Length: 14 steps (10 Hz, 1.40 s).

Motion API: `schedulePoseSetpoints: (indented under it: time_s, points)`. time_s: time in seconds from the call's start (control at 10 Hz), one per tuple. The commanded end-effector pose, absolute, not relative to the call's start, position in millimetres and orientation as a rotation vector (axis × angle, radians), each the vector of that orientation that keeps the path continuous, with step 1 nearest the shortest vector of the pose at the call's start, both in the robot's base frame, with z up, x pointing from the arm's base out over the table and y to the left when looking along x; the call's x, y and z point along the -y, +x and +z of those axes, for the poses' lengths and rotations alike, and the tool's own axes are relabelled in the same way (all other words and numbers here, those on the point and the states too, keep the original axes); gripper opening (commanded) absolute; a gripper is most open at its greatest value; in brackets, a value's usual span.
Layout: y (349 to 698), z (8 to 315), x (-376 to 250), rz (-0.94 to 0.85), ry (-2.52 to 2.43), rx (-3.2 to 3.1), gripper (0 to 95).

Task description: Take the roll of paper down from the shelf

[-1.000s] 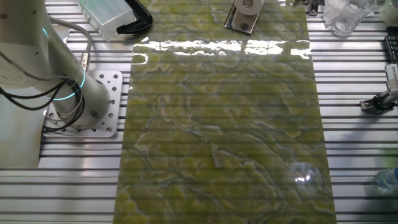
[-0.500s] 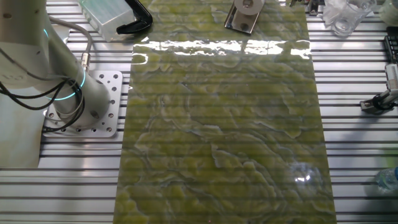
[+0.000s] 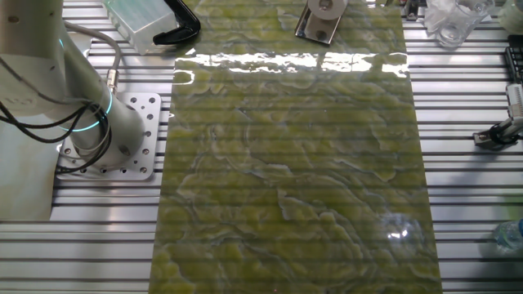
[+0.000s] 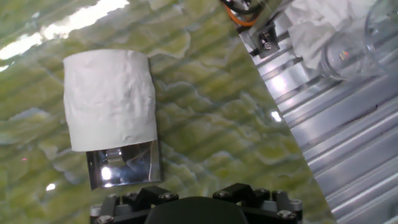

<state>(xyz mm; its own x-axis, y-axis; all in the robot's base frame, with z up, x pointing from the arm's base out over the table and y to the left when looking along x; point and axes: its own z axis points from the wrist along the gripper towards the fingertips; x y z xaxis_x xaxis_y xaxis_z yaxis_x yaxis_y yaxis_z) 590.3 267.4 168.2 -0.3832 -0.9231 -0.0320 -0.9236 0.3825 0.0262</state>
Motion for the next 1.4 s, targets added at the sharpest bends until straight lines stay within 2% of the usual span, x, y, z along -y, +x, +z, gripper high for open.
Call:
schedulePoseSetpoints:
  time_s: [0.1, 0.7, 1.4]
  points:
    - [582.1, 171.1, -288.4, 0.148, -1.694, -2.591, 95.0]
    - [562.3, 156.2, -372.6, 0.139, -1.622, -2.686, 95.0]
    - [560.1, 152.7, -373.3, 0.111, -1.582, -2.75, 95.0]
